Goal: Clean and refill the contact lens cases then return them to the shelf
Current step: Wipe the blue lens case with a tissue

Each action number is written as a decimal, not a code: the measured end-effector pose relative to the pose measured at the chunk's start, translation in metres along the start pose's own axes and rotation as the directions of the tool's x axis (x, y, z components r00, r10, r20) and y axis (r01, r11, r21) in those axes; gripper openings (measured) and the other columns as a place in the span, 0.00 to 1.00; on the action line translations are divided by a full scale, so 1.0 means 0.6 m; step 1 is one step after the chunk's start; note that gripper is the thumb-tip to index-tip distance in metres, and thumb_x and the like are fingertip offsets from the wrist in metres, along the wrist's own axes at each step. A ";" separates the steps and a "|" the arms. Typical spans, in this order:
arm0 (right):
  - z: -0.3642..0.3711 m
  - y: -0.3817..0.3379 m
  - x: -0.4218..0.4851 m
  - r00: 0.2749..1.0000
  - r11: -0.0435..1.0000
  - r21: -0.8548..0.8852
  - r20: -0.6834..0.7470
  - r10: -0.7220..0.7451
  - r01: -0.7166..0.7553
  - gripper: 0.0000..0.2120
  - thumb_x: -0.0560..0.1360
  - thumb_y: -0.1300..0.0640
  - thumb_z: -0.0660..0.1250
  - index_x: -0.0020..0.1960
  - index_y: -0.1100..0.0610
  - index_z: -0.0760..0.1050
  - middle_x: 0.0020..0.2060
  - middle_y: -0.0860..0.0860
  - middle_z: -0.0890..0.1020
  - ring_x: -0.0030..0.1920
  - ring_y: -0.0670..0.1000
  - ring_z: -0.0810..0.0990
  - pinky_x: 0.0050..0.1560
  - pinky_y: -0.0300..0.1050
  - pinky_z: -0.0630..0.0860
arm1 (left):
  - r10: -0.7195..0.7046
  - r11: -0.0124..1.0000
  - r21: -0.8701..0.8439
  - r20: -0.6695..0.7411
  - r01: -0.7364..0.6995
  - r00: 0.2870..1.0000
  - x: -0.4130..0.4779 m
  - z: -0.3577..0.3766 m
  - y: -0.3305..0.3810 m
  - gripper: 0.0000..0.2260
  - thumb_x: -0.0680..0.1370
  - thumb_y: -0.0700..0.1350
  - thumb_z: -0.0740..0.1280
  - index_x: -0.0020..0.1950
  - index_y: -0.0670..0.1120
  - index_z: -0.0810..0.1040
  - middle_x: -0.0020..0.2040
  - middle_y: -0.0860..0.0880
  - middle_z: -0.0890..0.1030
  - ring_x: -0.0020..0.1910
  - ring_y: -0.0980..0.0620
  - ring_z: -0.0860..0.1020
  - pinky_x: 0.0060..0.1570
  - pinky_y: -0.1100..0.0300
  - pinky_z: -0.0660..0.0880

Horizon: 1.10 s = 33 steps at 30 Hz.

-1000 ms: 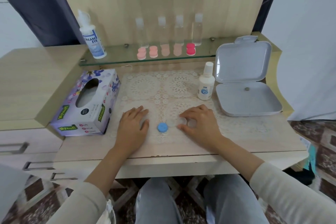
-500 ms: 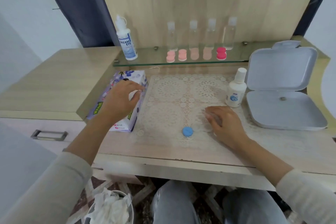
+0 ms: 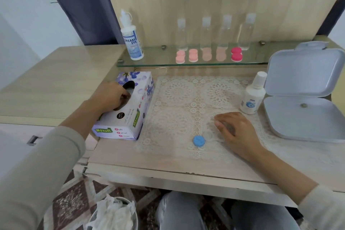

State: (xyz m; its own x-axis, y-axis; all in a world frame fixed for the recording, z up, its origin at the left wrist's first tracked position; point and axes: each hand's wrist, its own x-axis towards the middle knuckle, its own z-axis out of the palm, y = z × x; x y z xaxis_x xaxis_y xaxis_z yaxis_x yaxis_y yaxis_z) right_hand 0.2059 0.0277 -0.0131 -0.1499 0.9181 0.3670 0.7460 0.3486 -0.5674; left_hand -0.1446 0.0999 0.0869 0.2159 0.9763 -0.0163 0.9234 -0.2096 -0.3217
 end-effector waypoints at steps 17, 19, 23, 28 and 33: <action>0.003 0.003 0.002 0.999 1.000 0.001 -0.022 -0.024 0.024 0.25 0.72 0.41 0.55 0.47 0.58 0.82 0.48 0.50 0.83 0.52 0.51 0.77 0.53 0.42 0.68 | -0.074 0.974 -0.216 -0.043 0.063 0.996 0.010 0.015 -0.002 0.10 0.73 0.40 0.64 0.51 0.45 0.81 0.46 0.41 0.80 0.46 0.41 0.77 0.43 0.56 0.71; 0.003 0.004 0.001 1.000 1.000 -0.001 -0.023 -0.022 0.022 0.25 0.72 0.41 0.55 0.47 0.58 0.82 0.48 0.50 0.83 0.52 0.51 0.77 0.53 0.42 0.67 | -0.076 0.959 -0.279 -0.057 0.057 0.995 0.008 0.017 -0.007 0.09 0.72 0.39 0.65 0.49 0.43 0.81 0.45 0.41 0.81 0.46 0.41 0.77 0.45 0.55 0.72; 0.003 0.003 0.001 0.999 1.000 0.001 -0.025 -0.020 0.020 0.25 0.72 0.41 0.55 0.46 0.58 0.82 0.47 0.50 0.83 0.52 0.51 0.77 0.52 0.42 0.68 | -0.024 0.953 -0.302 -0.045 0.010 0.999 0.006 0.014 -0.010 0.11 0.73 0.38 0.64 0.53 0.43 0.81 0.48 0.40 0.81 0.49 0.41 0.76 0.47 0.55 0.71; 0.004 0.003 0.001 0.999 1.000 -0.008 -0.027 -0.022 0.022 0.25 0.72 0.41 0.55 0.47 0.58 0.82 0.47 0.50 0.83 0.52 0.50 0.76 0.52 0.41 0.66 | 0.045 0.978 -0.206 -0.006 -0.046 0.999 0.006 0.013 -0.009 0.12 0.74 0.39 0.63 0.52 0.48 0.82 0.49 0.43 0.80 0.50 0.43 0.75 0.46 0.52 0.74; 0.003 0.003 0.001 0.999 1.000 -0.015 -0.021 -0.024 0.024 0.21 0.72 0.43 0.58 0.47 0.57 0.82 0.47 0.49 0.82 0.52 0.49 0.76 0.52 0.40 0.66 | 0.013 0.979 -0.203 -0.026 -0.018 1.000 0.005 0.013 -0.011 0.11 0.71 0.42 0.61 0.40 0.44 0.84 0.39 0.42 0.80 0.42 0.44 0.75 0.39 0.51 0.75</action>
State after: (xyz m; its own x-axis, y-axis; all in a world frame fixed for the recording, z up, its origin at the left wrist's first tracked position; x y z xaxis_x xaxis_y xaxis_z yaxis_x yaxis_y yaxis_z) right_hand 0.2060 0.0290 -0.0151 -0.1540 0.9052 0.3961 0.7517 0.3675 -0.5475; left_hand -0.1522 0.1048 0.0816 0.2364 0.9717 0.0043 0.9645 -0.2341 -0.1226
